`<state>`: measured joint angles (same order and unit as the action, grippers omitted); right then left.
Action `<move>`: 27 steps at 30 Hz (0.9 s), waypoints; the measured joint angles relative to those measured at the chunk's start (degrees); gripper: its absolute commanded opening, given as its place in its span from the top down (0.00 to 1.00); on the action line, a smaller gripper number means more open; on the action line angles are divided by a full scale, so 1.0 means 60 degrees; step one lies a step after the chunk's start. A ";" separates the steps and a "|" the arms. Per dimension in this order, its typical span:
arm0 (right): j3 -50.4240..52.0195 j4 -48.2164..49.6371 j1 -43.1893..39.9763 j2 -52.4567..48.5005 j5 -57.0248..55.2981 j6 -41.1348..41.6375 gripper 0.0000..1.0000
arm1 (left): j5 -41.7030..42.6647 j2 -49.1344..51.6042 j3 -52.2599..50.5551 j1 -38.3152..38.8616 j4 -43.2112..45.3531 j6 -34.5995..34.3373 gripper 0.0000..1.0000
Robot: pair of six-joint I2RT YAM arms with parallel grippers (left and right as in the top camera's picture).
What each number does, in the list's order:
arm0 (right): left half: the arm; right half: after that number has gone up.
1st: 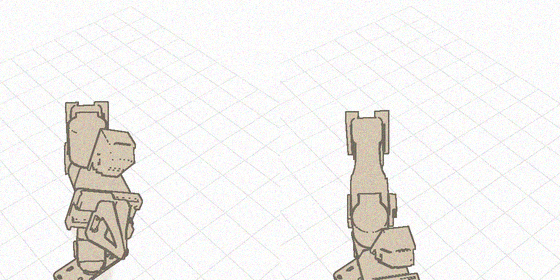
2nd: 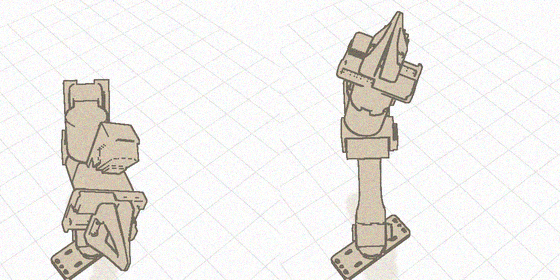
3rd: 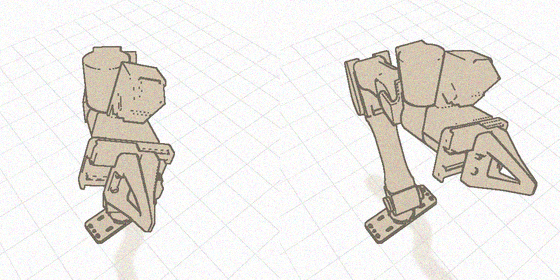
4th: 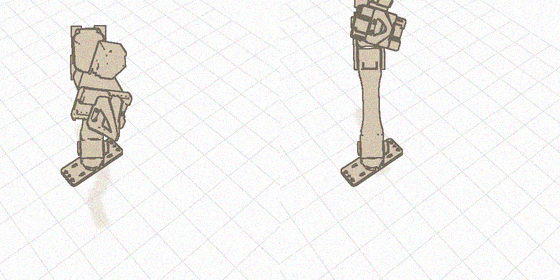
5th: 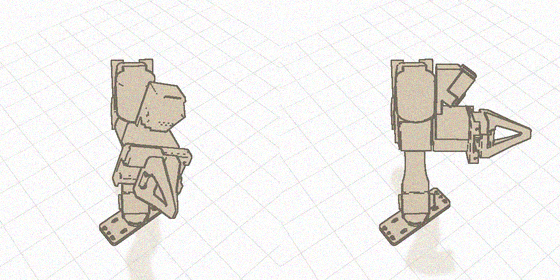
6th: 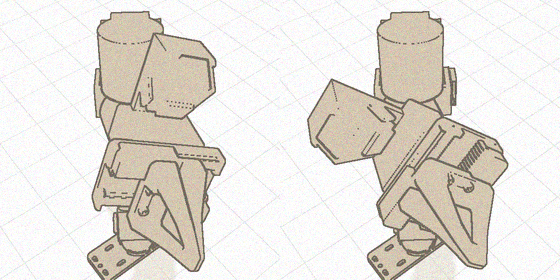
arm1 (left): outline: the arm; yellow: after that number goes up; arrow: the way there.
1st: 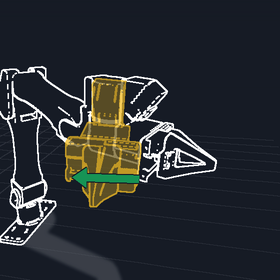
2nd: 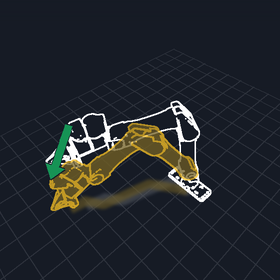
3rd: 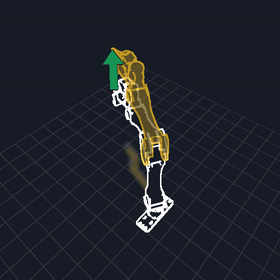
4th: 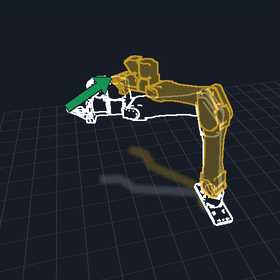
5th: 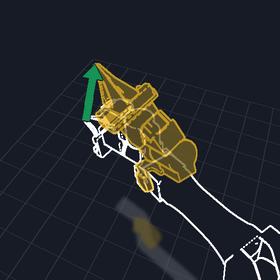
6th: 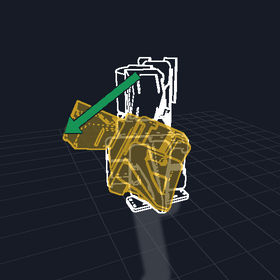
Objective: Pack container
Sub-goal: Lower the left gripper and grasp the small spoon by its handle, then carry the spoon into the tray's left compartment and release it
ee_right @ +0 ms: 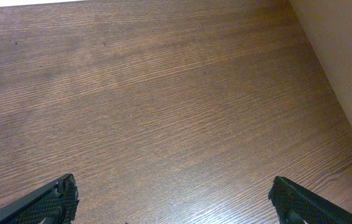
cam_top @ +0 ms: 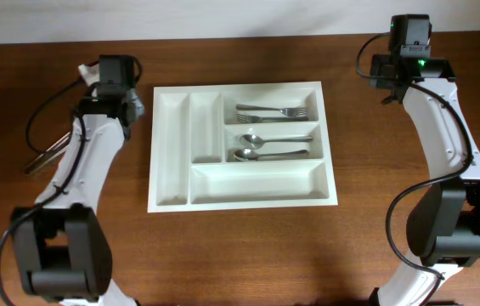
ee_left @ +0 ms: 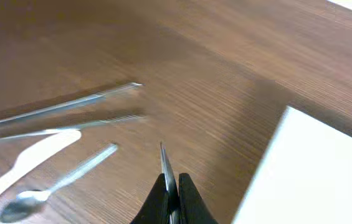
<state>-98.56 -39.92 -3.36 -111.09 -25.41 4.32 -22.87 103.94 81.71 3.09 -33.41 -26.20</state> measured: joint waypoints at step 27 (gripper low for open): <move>0.0000 0.0000 0.0000 0.0000 0.0004 0.0000 0.01 | 0.0761 0.1432 0.0007 0.1592 -0.0011 0.0007 0.38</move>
<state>-98.56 -39.92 -3.36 -111.09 -25.39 4.32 -18.31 112.53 81.76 12.64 -33.47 -26.15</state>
